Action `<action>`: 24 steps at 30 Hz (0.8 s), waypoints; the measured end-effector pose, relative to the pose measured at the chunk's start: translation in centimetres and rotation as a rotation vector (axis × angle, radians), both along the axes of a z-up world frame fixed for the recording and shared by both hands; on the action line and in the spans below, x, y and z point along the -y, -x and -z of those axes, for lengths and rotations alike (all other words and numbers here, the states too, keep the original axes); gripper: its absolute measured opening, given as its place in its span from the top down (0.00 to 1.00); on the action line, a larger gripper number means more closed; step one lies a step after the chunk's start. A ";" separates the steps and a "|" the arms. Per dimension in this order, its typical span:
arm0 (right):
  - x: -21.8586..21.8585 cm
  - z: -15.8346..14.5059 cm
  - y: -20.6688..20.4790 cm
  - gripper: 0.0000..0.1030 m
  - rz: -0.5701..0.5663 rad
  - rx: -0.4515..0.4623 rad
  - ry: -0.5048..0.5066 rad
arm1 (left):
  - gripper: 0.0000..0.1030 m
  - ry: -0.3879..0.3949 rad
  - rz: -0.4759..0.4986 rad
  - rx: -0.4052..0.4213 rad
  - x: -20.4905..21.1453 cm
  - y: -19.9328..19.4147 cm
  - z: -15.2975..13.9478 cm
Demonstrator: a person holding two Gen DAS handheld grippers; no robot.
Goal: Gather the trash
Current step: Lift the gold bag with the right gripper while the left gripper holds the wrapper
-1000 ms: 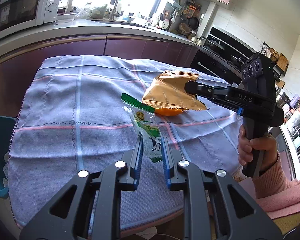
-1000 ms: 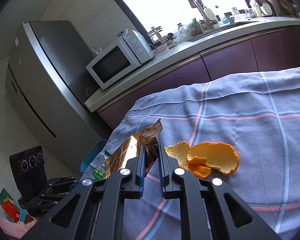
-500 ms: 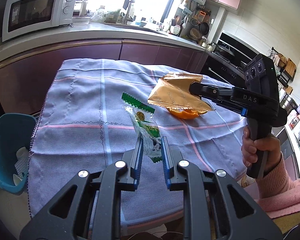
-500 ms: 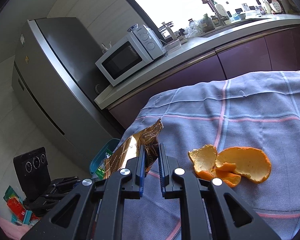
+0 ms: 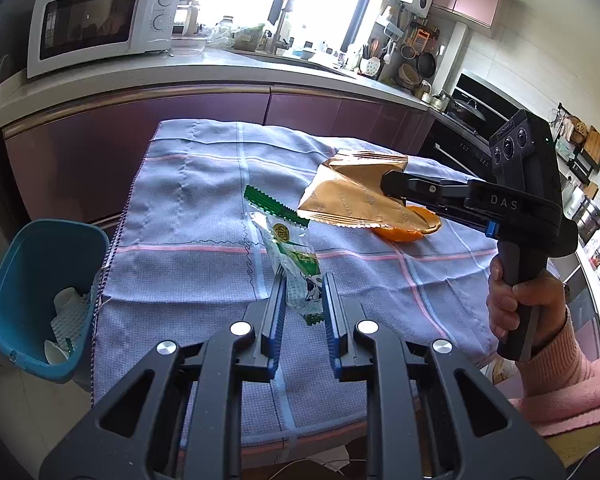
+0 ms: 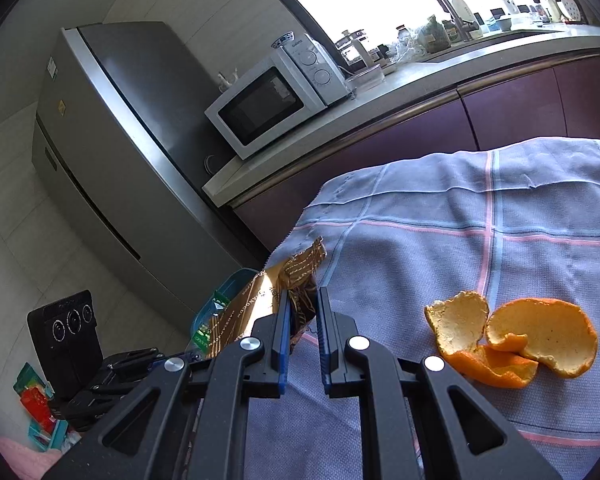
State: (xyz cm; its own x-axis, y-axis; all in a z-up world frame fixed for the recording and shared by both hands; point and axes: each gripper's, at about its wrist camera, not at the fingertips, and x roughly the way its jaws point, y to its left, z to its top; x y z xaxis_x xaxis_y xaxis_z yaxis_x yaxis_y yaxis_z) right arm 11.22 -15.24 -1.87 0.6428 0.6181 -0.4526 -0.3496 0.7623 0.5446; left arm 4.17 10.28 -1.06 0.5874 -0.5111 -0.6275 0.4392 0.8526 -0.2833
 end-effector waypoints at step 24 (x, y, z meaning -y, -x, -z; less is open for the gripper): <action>-4.3 0.1 -1.8 0.89 -0.080 -0.010 0.003 | 0.82 -0.008 -0.085 0.011 -3.9 0.0 -0.3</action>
State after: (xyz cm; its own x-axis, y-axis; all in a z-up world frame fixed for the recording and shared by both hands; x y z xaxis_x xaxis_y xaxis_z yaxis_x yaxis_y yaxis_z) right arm 13.00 -10.96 -2.01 0.5868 0.6659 -0.4608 -0.4041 0.7339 0.5459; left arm 4.17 14.18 -0.80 0.6354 -0.4543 -0.6244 0.3687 0.8890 -0.2717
